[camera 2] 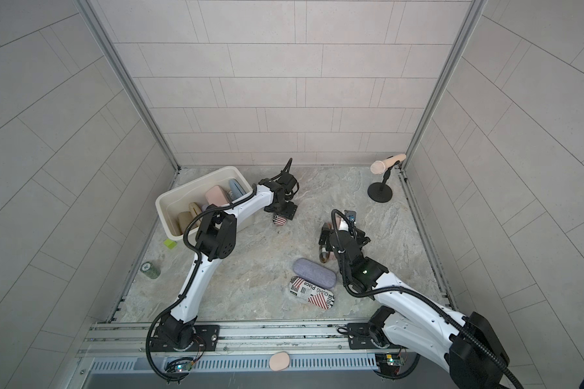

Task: Put the glasses cases into the storage boxes
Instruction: Pick up the glasses case at the center of the board.

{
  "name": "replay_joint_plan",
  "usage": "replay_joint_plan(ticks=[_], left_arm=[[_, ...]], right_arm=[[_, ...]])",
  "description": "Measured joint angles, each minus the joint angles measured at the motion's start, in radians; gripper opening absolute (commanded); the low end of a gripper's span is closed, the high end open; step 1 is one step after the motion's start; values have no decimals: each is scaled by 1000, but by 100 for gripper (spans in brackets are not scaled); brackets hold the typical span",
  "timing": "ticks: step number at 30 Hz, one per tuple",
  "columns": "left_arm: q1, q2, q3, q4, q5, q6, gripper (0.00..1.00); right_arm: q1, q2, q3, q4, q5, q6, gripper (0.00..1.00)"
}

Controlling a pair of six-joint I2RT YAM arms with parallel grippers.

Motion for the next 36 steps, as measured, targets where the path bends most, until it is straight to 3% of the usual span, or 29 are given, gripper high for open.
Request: replay_joint_plan(ticks=[8,15,19,25,31,36], left_arm=[[-53,-104,-174,55,27,-89,84],[-55,-140,-204,70,24,-128,82],[-55,-147,-204,69,-7,-139,89],[-48,-127,-129,28,-45,-137,93],[-17,-45,12,19,-35,-127,85],[8,-8,18,4,-24,-127,78]], right_arm=[[0,0,0,0,0,1,100],[0,1,0,0,0,3,100],[0,6,0,0,0,3,100],[0,11,0,-1,-1,3,100],[0,10,0,-2,-1,3,100],[-2,10,0,-2,-1,3,100]])
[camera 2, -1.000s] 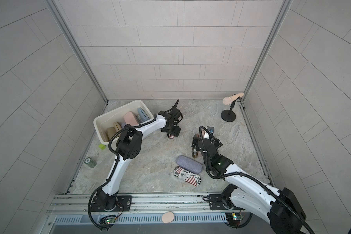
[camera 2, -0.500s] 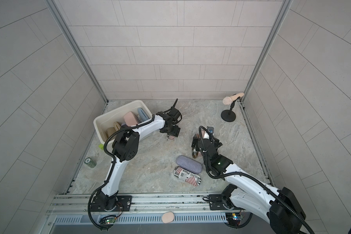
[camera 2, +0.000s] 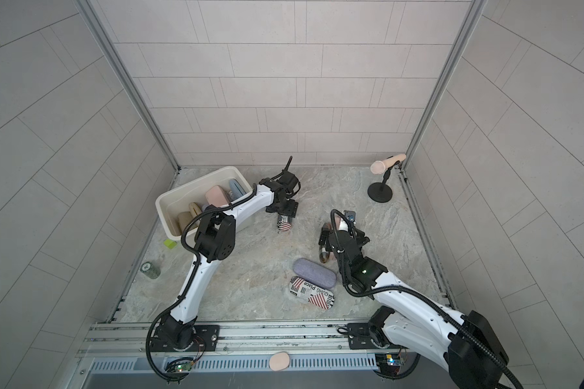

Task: Put the glasses cases into the storage boxes
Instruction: Pick up the glasses case at the center of the board, then place the glasses case in the storage box.

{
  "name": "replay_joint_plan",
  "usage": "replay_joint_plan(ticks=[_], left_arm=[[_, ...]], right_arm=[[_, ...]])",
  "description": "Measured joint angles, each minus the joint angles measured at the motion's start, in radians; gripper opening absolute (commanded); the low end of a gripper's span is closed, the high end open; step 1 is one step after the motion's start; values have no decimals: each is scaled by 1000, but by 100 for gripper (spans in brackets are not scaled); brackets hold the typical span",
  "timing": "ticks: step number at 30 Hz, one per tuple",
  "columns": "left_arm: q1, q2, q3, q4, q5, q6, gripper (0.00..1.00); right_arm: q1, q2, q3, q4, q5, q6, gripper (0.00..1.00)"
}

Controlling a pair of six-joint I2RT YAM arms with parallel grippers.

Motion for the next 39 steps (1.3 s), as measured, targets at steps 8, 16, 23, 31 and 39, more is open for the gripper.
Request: replay_joint_plan(ticks=[8,16,23,31,39], left_arm=[[3,-20,-36,-2,18,11,63],[-27,-206,-191,14,27,18,63],[-24,-502,-246,100,44,1,63],[89,-762,-484,204,10,-83,62],[306,-917,-688,241,-31,-148,62]], right_arm=[[0,0,0,0,-6,1,100],[-3,22,0,51,-110,-21,99],[21,132,3,123,-332,-75,96],[67,119,3,173,-393,-122,96],[68,119,3,177,-396,-129,96]])
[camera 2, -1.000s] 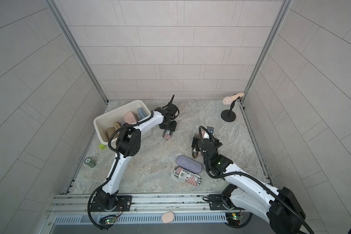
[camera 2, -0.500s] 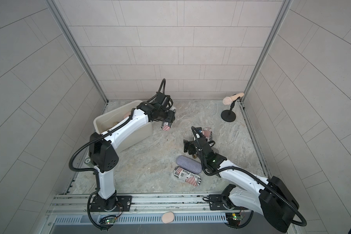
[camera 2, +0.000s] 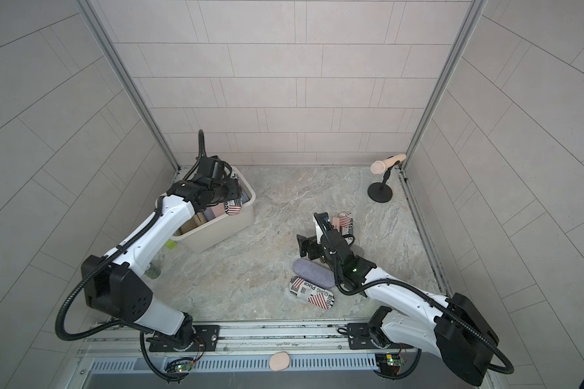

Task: Put the glasses cases into the storage boxes
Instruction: Place the glasses case in the storage box.

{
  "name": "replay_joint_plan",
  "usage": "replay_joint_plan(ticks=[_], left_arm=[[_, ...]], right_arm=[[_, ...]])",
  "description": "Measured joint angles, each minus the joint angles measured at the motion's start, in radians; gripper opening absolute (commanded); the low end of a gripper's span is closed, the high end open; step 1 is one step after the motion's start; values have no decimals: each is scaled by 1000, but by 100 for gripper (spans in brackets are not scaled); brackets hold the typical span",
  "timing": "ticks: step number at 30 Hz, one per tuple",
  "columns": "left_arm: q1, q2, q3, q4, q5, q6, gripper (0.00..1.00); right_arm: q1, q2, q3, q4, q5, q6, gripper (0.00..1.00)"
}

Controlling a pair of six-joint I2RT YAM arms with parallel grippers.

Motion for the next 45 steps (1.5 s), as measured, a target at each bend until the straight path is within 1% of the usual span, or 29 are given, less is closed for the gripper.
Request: replay_joint_plan(ticks=[6,11,16,24,27,30,32,35,39,42,45], left_arm=[[138,-7,-8,24,-5,-11,62],[252,-13,-48,23,-2,-10,62],[319,-34,-93,4,-60,5,63],[338,-50,-185,-42,-161,8,66],[349,-29,-190,-55,-185,6,68],[355,6,-184,-72,-199,5,72],[359,34,-167,-89,-200,5,77],[358,60,-139,-116,-198,5,82],[358,57,-124,-137,-180,8,83],[355,29,-117,-150,-145,9,82],[327,-34,-103,-162,-120,10,81]], right_arm=[[0,0,0,0,2,0,96],[0,0,0,0,5,0,96],[1,1,0,0,8,0,96],[1,1,0,0,13,0,96],[1,1,0,0,15,0,96],[1,1,0,-1,16,0,96],[1,1,0,-1,19,0,96],[1,1,1,-4,23,0,96],[1,0,3,-8,29,0,96],[1,-4,3,-15,47,0,96],[1,-16,6,-44,114,7,96]])
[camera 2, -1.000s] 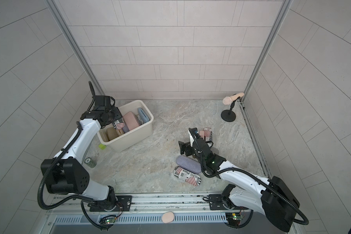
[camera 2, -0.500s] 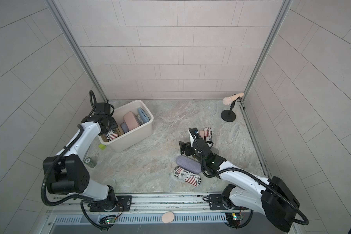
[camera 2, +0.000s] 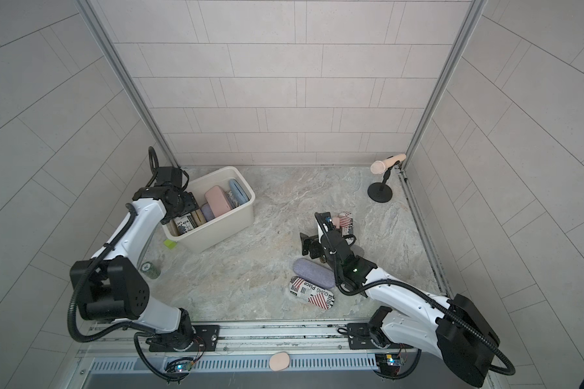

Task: Put the glasses cases into the storage boxes
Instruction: Place the glasses case in the storage box, then pick up the glasses case at the center of the board.

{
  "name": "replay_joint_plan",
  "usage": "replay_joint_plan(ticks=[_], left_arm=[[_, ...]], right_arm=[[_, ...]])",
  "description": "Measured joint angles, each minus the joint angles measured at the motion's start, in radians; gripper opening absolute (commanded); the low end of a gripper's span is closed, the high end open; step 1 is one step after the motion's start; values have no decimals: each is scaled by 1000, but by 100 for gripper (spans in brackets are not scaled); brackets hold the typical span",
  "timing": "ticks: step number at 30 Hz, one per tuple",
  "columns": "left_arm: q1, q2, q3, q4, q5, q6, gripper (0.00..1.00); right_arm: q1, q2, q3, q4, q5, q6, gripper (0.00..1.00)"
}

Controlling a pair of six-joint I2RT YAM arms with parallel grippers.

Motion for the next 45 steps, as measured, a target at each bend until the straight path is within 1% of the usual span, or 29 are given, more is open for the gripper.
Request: replay_joint_plan(ticks=[3,7,10,11,13,15,16,17,19,22,24,26,29,31,36,45], left_arm=[[-102,-71,37,0,-3,15,81],[-352,-123,88,16,-49,36,81],[-546,-109,92,34,-88,40,81],[-606,-95,87,44,-99,40,80],[-699,-61,79,55,-113,34,80],[-768,-23,67,76,-117,18,80],[-796,1,62,84,-117,3,79],[-822,27,60,91,-111,-14,78],[-867,85,60,117,-88,-53,77],[-925,193,60,178,-43,-111,77],[-962,273,68,217,1,-143,78],[-992,364,105,235,43,-165,79],[-1022,472,171,263,105,-185,81],[-1035,517,211,275,142,-194,81],[-1038,583,285,302,189,-209,81],[-1035,644,362,289,186,-195,80]], right_arm=[[-5,-4,13,-49,102,23,96],[-37,-14,18,-110,203,75,94],[-69,-34,18,-154,266,118,92],[-84,-40,18,-169,280,134,90],[-115,-53,17,-190,296,158,84],[-140,-76,5,-196,310,177,66],[-145,-96,-5,-198,315,185,58],[-147,-116,-15,-198,319,196,57],[-147,-151,-32,-198,326,206,54],[-149,-190,-49,-199,337,217,55],[-153,-205,-56,-199,342,228,60],[-157,-216,-63,-200,348,236,65],[-159,-222,-66,-204,351,247,70],[-160,-226,-69,-204,351,251,72],[-160,-231,-73,-203,348,254,76],[-160,-231,-74,-202,327,253,78]])
